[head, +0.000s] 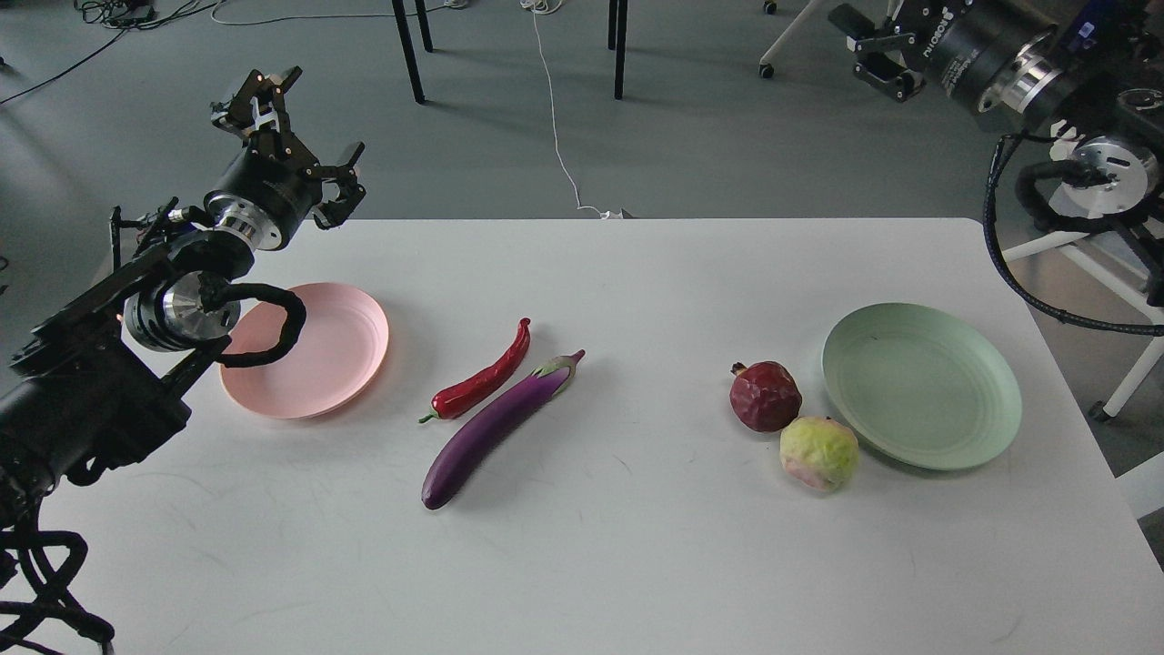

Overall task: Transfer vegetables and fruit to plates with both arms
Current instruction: 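Move the right gripper over the dark red pomegranate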

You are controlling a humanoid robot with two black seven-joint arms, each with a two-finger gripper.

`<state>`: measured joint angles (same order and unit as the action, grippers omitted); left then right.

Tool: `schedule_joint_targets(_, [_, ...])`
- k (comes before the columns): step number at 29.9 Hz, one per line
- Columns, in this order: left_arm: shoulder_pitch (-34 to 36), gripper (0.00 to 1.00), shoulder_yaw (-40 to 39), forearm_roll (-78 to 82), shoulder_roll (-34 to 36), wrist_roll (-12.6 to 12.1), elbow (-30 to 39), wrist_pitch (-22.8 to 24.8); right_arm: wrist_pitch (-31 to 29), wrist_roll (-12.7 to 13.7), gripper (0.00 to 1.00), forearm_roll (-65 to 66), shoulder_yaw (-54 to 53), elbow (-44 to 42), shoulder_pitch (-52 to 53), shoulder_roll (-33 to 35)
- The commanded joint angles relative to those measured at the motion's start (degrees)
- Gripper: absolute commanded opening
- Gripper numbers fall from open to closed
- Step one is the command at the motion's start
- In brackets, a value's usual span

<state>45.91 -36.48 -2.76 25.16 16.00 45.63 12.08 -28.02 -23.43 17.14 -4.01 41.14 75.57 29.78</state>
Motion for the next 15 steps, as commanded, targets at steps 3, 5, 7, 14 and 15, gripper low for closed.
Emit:
schedule_joint_targets(3, [-0.03, 0.98, 0.01, -0.14, 3.40, 0.00, -0.02, 2.33, 0.02, -0.30, 1.00, 13.51, 18.93, 4.57, 9.76, -3.14])
schedule_joint_targets(5, [-0.03, 0.98, 0.01, -0.23, 4.54, 0.00, -0.02, 2.77, 0.02, -0.30, 0.99, 18.60, 25.08, 4.74, 12.75, -4.98])
schedule_joint_targets(7, [-0.29, 0.98, 0.09, -0.23, 5.07, 0.00, -0.02, 3.29, 0.02, -0.39, 0.99, 23.09, 30.53, 5.62, 14.86, -7.70])
schedule_joint_targets(14, [-0.47, 0.98, 0.36, -0.05, 4.99, -0.26, -0.02, 3.82, 0.02, -0.56, 0.98, 32.07, 42.06, 6.06, 17.42, -14.92])
schedule_joint_targets(15, [-0.47, 0.98, 0.36, -0.05, 4.90, -0.35, -0.02, 3.82, 0.02, -0.65, 0.98, 34.17, 43.72, 6.15, 17.42, -15.27])
